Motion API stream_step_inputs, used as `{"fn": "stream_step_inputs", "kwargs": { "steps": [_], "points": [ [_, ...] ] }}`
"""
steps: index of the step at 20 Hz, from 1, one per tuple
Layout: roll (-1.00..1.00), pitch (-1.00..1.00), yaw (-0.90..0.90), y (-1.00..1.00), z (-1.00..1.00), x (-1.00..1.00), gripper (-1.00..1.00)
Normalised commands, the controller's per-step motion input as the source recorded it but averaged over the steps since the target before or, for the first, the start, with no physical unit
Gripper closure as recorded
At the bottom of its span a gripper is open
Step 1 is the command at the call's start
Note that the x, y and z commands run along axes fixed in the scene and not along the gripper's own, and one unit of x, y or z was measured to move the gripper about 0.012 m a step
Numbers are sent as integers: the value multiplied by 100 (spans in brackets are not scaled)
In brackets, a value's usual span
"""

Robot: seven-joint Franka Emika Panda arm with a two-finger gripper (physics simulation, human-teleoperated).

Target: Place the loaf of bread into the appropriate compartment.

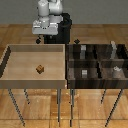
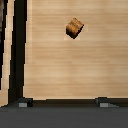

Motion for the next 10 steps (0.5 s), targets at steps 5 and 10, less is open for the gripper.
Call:
{"fn": "stream_step_inputs", "kwargs": {
  "steps": [5, 10],
  "points": [
    [0, 0, 0, -60, 0, 27, -100],
    [0, 0, 0, 0, 0, 100, -100]
  ]
}}
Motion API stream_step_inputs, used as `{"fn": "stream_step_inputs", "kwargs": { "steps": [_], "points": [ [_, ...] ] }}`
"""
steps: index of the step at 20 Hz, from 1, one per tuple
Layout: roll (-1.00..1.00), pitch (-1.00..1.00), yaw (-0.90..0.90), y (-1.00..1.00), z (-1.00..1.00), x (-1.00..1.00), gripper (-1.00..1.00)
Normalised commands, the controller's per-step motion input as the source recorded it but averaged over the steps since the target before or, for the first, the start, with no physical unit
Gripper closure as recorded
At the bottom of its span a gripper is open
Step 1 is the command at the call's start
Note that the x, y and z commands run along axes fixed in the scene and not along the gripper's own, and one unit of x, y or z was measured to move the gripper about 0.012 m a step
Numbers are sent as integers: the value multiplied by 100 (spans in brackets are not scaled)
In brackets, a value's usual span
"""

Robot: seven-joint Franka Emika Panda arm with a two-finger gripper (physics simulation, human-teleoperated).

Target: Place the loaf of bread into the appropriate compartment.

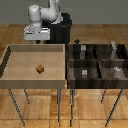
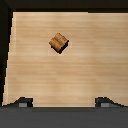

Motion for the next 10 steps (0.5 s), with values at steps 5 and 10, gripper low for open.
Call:
{"fn": "stream_step_inputs", "kwargs": {
  "steps": [5, 10],
  "points": [
    [0, 0, 0, 0, 0, 100, -100],
    [0, 0, 0, 0, 0, 100, -100]
  ]
}}
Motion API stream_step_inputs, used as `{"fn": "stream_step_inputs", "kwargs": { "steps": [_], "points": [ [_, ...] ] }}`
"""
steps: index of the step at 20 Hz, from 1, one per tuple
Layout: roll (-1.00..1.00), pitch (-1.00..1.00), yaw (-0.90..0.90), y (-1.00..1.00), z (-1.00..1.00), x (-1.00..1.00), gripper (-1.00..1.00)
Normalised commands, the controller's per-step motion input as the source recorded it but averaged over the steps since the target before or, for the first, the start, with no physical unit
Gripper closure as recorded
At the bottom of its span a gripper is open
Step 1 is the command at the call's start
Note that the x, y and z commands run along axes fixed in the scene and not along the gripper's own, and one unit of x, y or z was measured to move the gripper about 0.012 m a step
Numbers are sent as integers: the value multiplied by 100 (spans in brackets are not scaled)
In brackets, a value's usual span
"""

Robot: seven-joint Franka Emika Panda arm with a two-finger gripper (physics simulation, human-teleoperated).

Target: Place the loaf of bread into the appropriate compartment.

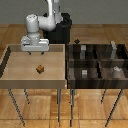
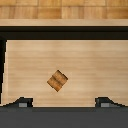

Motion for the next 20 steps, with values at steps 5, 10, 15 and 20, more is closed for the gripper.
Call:
{"fn": "stream_step_inputs", "kwargs": {
  "steps": [5, 10, 15, 20],
  "points": [
    [0, 0, 6, 0, 0, 60, -100],
    [0, 0, 95, 0, 0, 0, -100],
    [0, 0, 9, -80, 0, 0, -100],
    [0, 0, 0, 5, 0, -80, -100]
  ]
}}
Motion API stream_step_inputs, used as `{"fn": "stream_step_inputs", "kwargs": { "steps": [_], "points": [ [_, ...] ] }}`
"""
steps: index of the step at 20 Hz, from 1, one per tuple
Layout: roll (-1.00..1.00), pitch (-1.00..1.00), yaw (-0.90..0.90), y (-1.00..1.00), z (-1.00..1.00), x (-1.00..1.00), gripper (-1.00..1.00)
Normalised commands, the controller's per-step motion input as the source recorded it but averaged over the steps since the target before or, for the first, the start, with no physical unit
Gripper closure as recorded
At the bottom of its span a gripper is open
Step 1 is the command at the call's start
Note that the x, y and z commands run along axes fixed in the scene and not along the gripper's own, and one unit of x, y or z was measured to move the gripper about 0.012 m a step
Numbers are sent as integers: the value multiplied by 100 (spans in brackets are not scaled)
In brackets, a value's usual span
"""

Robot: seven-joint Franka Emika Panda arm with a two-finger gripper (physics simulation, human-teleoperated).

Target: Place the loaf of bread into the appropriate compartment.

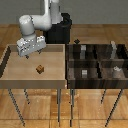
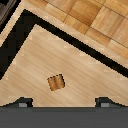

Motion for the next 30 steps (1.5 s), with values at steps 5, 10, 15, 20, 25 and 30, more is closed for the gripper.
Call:
{"fn": "stream_step_inputs", "kwargs": {
  "steps": [5, 10, 15, 20, 25, 30],
  "points": [
    [0, 0, 0, 20, -20, 0, -100],
    [0, 0, 0, 0, -60, 0, -100],
    [0, 0, 0, 0, -100, 0, -100],
    [0, 0, 0, 0, -100, 0, -100],
    [0, 0, 0, 0, -20, 0, 100],
    [0, 0, 0, 0, 40, 0, 100]
  ]
}}
